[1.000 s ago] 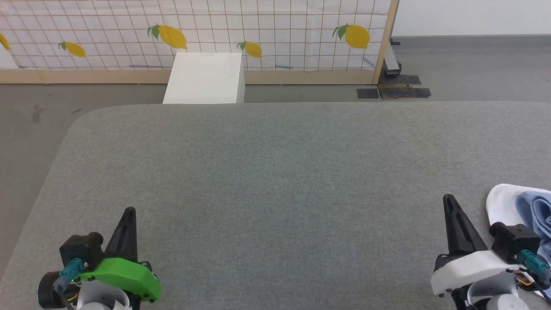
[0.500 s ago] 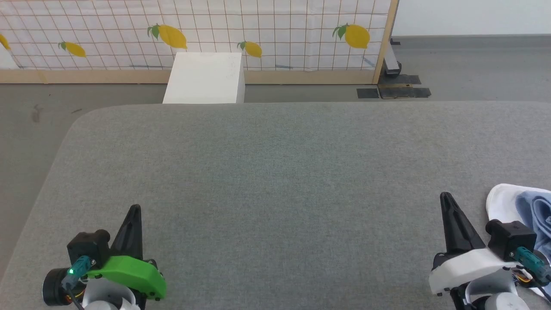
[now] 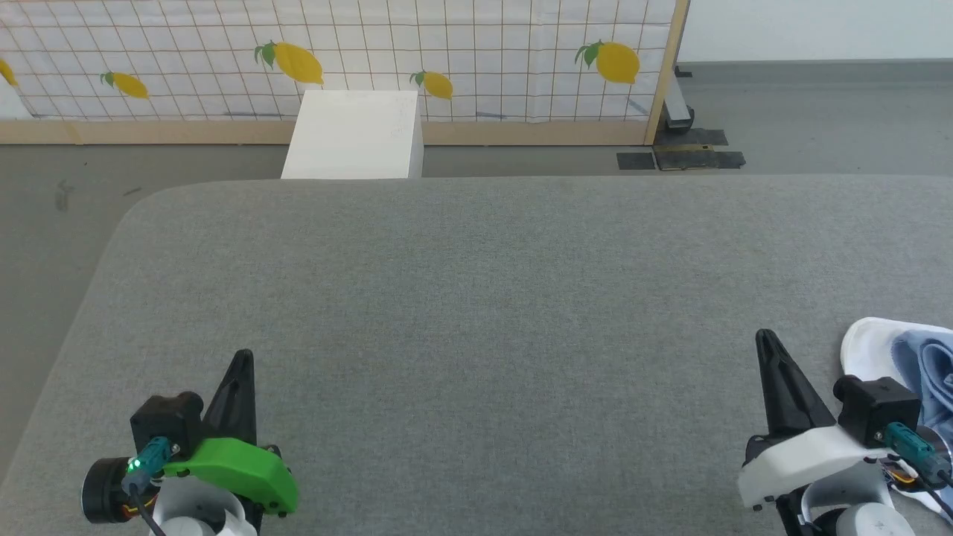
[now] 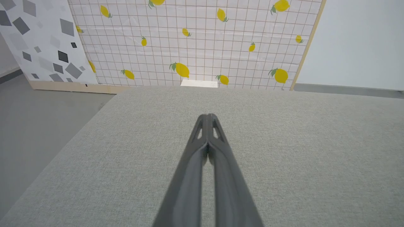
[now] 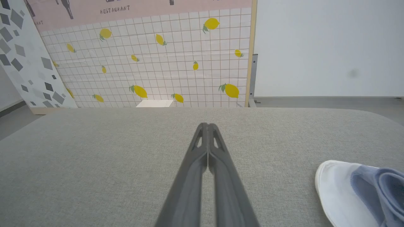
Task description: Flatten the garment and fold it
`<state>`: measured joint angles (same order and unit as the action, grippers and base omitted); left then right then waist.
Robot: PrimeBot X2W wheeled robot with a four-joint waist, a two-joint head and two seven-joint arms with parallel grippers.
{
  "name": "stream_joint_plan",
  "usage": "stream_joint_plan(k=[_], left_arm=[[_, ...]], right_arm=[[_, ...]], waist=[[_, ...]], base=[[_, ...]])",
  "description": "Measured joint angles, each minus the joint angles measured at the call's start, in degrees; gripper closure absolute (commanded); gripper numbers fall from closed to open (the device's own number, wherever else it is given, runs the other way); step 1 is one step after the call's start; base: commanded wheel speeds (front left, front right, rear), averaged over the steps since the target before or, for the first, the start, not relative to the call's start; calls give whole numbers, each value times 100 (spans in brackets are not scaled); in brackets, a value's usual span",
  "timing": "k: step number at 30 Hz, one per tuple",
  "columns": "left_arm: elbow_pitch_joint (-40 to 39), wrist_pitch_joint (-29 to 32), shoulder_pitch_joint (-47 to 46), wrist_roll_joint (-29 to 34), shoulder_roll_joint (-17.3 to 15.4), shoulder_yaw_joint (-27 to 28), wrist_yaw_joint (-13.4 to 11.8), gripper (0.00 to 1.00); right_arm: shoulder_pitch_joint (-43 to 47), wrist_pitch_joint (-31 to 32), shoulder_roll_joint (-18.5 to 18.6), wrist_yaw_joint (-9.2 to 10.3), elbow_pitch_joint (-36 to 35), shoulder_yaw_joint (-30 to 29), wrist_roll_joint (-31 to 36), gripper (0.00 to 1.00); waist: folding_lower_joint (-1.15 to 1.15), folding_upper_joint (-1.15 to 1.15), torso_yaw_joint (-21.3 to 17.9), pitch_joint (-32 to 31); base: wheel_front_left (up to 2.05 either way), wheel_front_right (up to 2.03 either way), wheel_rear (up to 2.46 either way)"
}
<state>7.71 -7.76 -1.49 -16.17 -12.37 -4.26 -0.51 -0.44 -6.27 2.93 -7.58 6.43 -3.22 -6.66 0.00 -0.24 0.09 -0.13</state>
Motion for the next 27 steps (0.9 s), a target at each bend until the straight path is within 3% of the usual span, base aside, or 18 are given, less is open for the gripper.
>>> stream_joint_plan(k=[27], left_arm=[[-269, 272, 32, 521, 338, 151, 2, 100]], right_arm=[[0, 223, 0, 0, -216, 112, 231, 100]], waist=[[0, 0, -3, 5]], base=[[0, 0, 0]])
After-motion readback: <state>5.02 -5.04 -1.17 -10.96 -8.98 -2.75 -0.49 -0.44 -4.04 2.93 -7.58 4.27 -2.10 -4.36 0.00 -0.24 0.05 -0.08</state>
